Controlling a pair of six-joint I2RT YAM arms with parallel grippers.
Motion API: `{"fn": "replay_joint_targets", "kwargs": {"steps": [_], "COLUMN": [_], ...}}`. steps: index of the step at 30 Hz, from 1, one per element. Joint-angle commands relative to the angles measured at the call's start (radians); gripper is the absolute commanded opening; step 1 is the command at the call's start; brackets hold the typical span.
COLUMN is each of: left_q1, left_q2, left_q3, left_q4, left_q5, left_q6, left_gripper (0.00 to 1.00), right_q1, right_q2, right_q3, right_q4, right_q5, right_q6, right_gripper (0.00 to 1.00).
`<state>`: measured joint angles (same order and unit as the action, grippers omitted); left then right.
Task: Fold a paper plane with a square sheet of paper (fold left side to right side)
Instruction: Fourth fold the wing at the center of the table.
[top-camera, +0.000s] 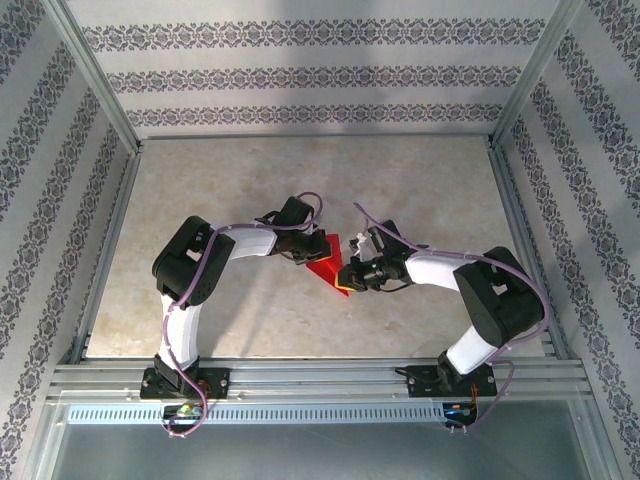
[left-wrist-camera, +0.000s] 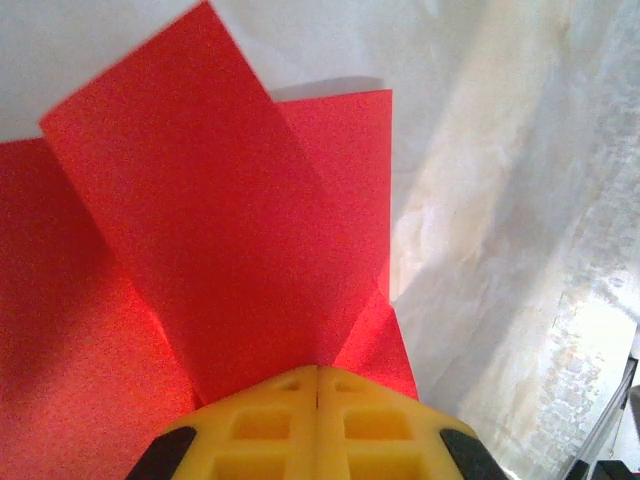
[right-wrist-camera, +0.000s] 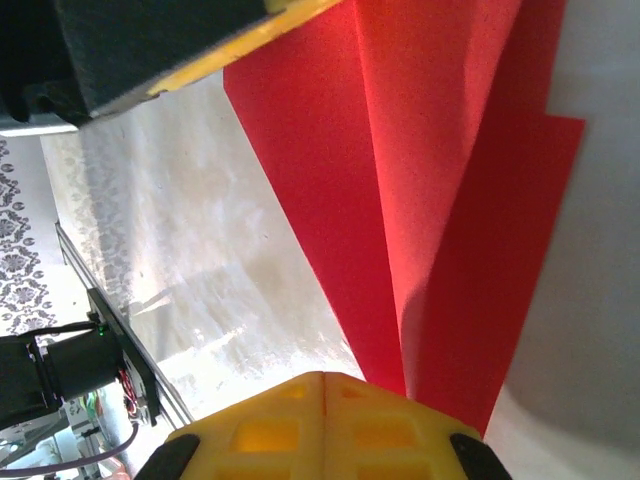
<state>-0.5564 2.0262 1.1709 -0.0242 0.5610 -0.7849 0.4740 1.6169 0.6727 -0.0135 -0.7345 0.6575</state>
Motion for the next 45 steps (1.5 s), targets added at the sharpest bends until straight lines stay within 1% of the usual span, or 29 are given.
{"fn": "replay_joint_targets", "kwargs": {"steps": [1, 9, 30, 45], "left_q1": [-0.007, -0.007, -0.005, -0.005], "left_q2": [0.025, 0.026, 0.028, 0.029], "left_q3": [-0.024, -0.022, -0.021, -0.019], "left_q4": [-0.097, -0.100, -0.108, -0.114], "left_q5": [-0.063, -0.065, -0.068, -0.072], "left_q6": [0.026, 0.027, 0.030, 0.033], "left_gripper": [0.00, 0.00, 0.00, 0.00], "right_q1": [0.008, 0.009, 0.008, 0.008], "right_q2": [0.023, 0.033, 0.006, 0.012], "right_q3": [-0.026, -0.044, -0.064, -0.078], "right_q4": [0.038, 0.052, 0.024, 0.022], "right_q5": [-0.011, -0.016, 0.032, 0.041], "right_q6": [0.014, 0.016, 0.005, 0.007], "right_gripper": [0.00, 0.00, 0.00, 0.00]}}
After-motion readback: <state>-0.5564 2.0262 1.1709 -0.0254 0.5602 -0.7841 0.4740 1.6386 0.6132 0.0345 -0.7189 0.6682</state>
